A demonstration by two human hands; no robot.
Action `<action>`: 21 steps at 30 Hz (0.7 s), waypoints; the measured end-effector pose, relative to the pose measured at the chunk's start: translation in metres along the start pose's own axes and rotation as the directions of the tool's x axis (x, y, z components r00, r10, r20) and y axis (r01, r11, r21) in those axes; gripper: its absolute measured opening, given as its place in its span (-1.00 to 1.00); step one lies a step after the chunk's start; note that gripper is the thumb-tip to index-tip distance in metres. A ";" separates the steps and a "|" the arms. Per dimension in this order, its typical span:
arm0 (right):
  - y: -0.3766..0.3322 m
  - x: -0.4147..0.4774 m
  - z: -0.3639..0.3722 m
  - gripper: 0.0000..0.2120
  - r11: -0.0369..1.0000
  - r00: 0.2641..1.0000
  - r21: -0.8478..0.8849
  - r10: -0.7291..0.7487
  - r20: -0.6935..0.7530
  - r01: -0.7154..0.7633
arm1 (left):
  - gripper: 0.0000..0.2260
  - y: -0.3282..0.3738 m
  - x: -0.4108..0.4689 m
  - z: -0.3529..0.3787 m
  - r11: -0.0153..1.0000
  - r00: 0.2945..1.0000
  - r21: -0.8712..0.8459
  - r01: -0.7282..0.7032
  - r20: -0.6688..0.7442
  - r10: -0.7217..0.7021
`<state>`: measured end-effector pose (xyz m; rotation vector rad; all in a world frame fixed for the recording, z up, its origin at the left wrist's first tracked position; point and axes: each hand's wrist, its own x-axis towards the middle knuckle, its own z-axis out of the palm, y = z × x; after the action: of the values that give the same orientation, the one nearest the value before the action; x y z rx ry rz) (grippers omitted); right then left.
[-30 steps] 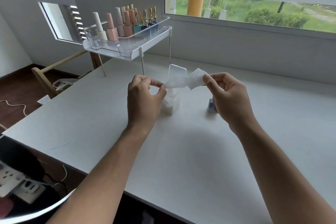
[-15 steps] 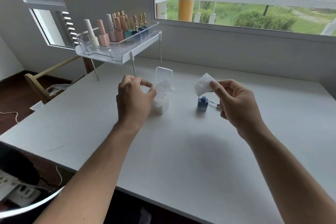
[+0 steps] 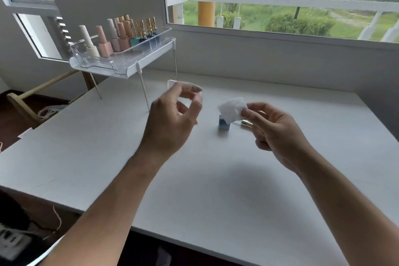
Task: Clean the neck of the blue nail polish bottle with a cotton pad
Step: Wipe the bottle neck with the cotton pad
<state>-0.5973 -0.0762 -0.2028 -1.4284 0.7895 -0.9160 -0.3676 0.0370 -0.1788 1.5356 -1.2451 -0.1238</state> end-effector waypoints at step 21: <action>0.023 -0.009 -0.015 -0.93 0.994 0.998 -0.100 -0.037 -0.043 0.033 | -0.86 -0.032 0.008 0.056 0.837 0.798 -0.347 0.422 0.580 -0.163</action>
<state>-0.6135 -0.0770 -0.2264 -1.5165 0.8561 -0.9495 -0.3805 -0.0106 -0.2213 1.2914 -1.2497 -1.0568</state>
